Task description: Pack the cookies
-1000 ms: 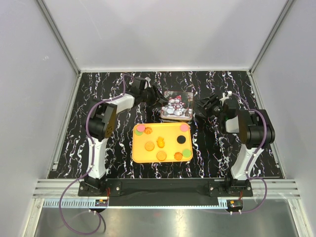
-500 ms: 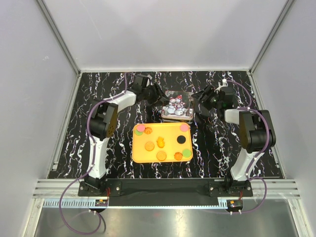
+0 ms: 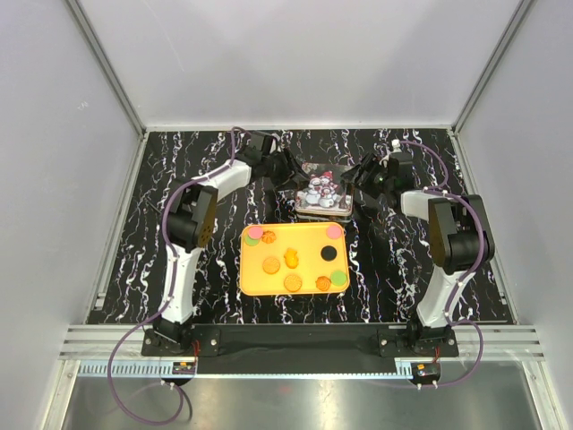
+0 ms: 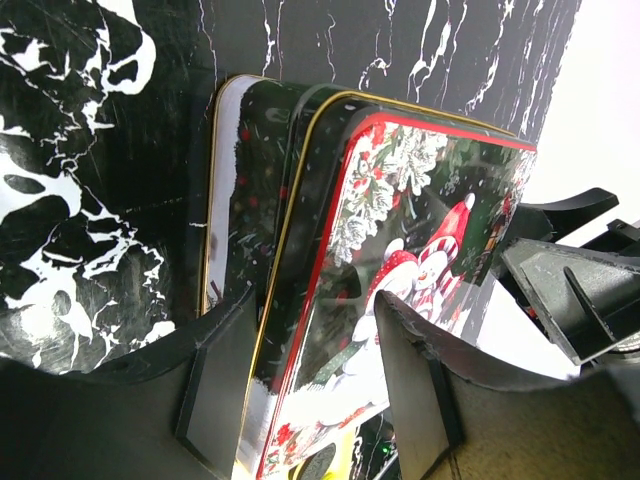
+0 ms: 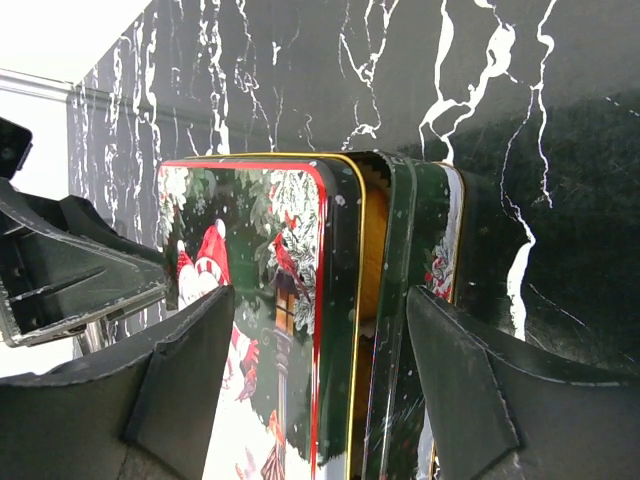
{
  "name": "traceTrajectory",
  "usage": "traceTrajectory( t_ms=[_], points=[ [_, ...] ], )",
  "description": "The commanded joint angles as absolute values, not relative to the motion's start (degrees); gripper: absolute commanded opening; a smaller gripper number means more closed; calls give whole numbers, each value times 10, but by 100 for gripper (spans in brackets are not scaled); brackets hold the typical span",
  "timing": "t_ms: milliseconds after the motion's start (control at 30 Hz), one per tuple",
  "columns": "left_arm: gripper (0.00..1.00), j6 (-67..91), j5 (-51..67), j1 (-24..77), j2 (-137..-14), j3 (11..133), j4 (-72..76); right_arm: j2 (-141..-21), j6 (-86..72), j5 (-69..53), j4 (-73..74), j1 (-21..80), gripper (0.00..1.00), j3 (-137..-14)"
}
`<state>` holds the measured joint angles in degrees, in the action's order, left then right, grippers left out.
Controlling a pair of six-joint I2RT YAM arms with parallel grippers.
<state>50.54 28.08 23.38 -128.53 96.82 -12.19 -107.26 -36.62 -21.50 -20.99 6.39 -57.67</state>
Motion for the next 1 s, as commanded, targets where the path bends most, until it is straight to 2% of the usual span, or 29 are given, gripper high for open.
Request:
traceTrajectory(
  t_ms=[0,167,500,833,967],
  points=[
    [55,497,279,243,-1290,1008,-127,-1080,-354,-207,-199,66,76,-599],
    [54,492,277,244,-1298,1028,-144,-1078,-356,-218,-192,74,73,-600],
    [55,487,279,250,-1300,1047,-159,-1073,-370,-221,-177,83,57,-596],
    [57,478,284,250,-1310,1049,-164,-1073,-365,-215,-164,84,58,-597],
    [59,471,282,251,-1310,1039,-167,-1078,-368,-219,-164,84,50,-595]
  ],
)
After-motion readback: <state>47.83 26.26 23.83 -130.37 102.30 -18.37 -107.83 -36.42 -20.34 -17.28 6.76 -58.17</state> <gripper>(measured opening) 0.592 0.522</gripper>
